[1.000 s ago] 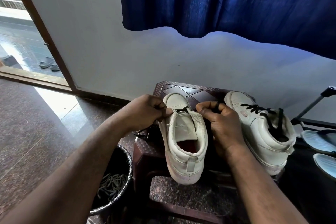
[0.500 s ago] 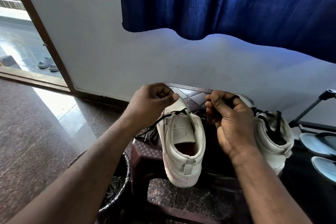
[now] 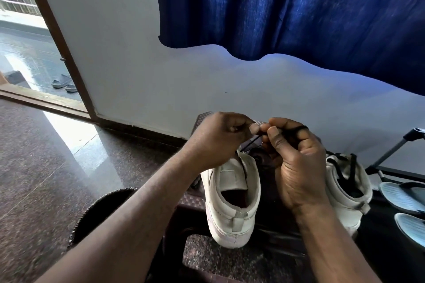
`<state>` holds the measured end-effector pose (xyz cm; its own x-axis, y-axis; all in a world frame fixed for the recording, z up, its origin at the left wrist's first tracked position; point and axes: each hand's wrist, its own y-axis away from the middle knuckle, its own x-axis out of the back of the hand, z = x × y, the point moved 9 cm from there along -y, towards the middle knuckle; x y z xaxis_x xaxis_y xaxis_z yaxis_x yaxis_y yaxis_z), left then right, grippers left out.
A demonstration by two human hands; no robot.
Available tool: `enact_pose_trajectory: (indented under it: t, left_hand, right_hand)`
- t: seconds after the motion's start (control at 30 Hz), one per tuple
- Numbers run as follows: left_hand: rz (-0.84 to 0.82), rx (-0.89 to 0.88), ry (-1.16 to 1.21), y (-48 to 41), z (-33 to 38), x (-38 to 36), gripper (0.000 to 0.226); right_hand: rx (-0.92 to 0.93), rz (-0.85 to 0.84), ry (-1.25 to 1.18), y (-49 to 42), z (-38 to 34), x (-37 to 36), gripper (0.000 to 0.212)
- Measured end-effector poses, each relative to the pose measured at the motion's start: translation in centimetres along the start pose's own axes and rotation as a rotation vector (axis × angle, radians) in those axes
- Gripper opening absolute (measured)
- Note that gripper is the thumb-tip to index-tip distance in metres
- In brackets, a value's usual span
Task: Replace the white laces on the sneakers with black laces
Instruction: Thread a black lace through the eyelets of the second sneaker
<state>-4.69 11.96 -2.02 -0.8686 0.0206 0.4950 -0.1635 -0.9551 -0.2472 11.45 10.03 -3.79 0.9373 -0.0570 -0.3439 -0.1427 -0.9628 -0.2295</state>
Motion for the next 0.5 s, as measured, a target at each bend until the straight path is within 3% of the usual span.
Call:
enact_pose_trajectory:
  t: [0.1,0.27,0.5]
  left_hand:
    - [-0.074,0.001,0.023,0.3,0.4,-1.0,0.019]
    - [-0.047,0.03,0.031,0.6,0.0,-0.3,0.014]
    - [-0.097,0.143,0.276,1.1,-0.4,0.2,0.018]
  right_hand:
    - [0.002,0.001,0.001,0.0,-0.1,0.1,0.021]
    - [0.009,0.019,-0.017,-0.3,-0.2,0.7,0.02]
    - [-0.041,0.059,-0.1,-0.5,0.5,1.0,0.02]
